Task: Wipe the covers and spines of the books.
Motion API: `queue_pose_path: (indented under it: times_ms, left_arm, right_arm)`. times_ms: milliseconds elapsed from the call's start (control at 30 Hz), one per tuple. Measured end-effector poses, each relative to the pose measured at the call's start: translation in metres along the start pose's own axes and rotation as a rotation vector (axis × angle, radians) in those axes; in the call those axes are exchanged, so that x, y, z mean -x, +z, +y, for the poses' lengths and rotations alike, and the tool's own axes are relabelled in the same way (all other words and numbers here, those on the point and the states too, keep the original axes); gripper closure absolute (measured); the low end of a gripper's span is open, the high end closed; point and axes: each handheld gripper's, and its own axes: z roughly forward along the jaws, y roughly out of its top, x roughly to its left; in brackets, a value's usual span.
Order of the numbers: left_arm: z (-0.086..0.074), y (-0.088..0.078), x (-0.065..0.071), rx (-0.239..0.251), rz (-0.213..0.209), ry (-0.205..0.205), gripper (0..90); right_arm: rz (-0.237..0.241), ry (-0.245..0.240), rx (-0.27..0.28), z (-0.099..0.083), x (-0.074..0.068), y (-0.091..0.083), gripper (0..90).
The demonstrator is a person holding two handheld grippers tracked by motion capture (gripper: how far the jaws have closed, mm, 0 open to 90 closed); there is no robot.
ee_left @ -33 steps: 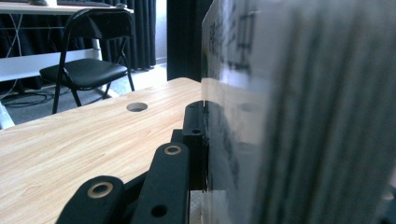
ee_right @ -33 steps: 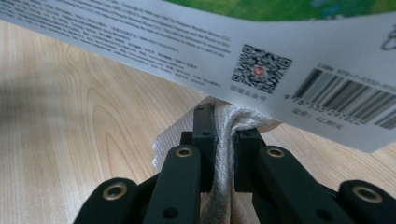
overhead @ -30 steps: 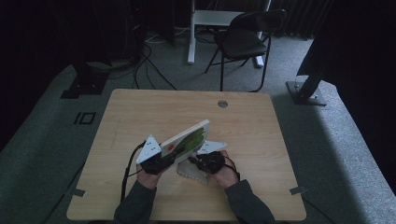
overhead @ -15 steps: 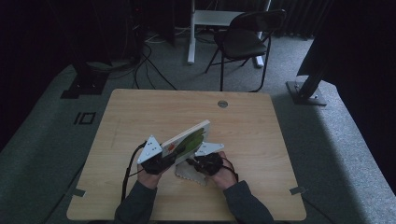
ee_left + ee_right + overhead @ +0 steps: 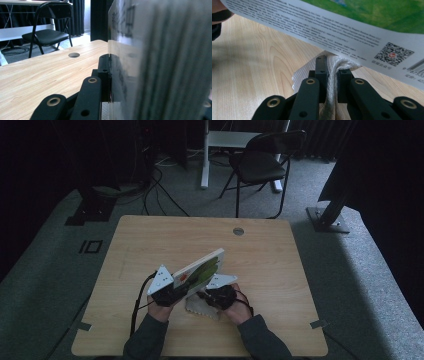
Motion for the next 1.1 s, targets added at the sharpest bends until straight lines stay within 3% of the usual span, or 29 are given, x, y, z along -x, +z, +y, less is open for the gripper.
queue_pose_path:
  times_ms: [1100]
  left_arm:
    - [-0.003, 0.003, -0.002, -0.007, 0.013, -0.009, 78.0]
  right_arm:
    - [0.053, -0.047, 0.004, 0.008, -0.021, 0.006, 83.5]
